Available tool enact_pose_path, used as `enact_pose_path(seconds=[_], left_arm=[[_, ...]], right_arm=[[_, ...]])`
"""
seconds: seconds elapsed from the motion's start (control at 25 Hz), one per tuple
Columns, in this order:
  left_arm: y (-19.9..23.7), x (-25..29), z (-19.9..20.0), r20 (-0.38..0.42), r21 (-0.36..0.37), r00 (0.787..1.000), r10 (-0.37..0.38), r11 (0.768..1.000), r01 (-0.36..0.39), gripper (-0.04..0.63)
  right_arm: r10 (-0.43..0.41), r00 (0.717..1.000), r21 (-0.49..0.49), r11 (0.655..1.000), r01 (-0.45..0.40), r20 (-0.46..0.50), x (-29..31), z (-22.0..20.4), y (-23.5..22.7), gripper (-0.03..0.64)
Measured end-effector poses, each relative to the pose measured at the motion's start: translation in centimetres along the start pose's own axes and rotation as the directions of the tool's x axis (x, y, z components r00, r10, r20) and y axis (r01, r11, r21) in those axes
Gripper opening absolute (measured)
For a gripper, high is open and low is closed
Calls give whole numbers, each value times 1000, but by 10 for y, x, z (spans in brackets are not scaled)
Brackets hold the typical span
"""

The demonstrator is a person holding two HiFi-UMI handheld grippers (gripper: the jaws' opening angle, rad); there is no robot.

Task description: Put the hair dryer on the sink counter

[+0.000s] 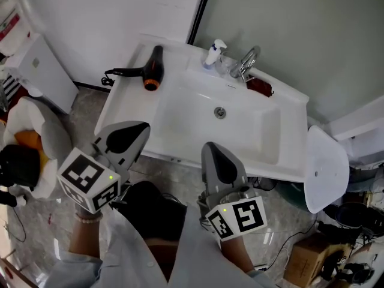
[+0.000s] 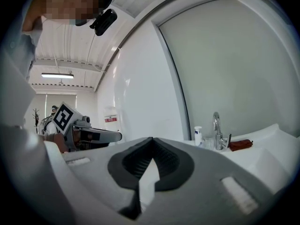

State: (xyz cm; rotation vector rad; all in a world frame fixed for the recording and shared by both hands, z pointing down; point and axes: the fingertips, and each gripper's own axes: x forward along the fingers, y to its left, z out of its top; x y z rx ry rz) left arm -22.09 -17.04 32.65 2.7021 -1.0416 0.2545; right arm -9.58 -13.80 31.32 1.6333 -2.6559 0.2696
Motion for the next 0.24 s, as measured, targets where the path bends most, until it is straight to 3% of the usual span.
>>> enact_pose_path(seconds=[0.24], left_arm=[[1, -10, -4, -1, -16, 1000, 18, 1000, -18, 5]], right_arm=[[17, 1000, -6, 1000, -17, -9, 0, -1, 5, -3]])
